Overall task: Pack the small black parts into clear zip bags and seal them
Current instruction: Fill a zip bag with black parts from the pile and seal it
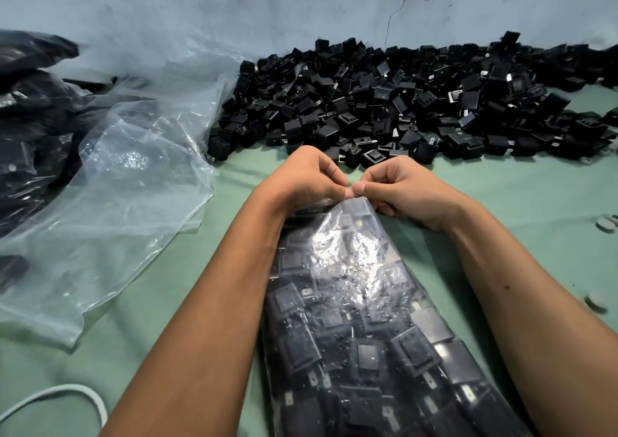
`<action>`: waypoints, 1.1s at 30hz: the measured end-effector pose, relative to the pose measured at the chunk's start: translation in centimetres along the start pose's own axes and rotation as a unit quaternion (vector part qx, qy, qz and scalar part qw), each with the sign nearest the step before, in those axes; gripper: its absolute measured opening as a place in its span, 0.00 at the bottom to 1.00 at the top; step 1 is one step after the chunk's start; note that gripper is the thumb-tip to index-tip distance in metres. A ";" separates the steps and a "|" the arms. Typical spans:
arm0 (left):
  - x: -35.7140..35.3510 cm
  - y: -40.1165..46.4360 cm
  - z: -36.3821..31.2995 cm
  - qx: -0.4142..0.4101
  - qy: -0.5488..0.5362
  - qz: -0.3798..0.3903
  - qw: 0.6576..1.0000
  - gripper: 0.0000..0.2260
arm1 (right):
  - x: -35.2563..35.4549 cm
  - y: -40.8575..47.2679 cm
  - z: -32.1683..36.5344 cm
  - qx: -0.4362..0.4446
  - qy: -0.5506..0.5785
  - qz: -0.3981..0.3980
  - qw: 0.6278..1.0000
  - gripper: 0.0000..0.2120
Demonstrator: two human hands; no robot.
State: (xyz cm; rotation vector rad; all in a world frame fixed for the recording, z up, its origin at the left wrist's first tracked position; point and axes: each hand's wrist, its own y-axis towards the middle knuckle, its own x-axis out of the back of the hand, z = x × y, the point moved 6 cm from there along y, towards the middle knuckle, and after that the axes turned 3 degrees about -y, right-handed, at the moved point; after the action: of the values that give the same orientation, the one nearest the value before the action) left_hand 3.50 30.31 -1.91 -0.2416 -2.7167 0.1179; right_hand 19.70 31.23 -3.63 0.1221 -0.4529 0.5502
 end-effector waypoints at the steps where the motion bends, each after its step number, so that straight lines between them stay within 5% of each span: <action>1: 0.1 0.0 0.1 0.004 0.003 0.000 1.000 0.08 | 0.0 0.0 0.0 0.005 0.006 -0.005 1.000 0.15; 19: 1.5 -0.5 1.0 -0.005 0.044 0.100 0.994 0.03 | 0.4 0.3 -1.0 -0.015 0.083 -0.043 0.995 0.10; 33: 0.6 -0.5 0.2 -0.094 0.030 0.065 0.993 0.06 | 0.1 0.4 -0.3 -0.001 0.027 0.014 1.000 0.17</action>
State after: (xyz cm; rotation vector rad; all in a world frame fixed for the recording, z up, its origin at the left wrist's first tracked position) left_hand 2.85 29.94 -1.80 -0.4707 -2.6511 -0.1078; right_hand 19.70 31.73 -3.85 0.0994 -0.4022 0.5786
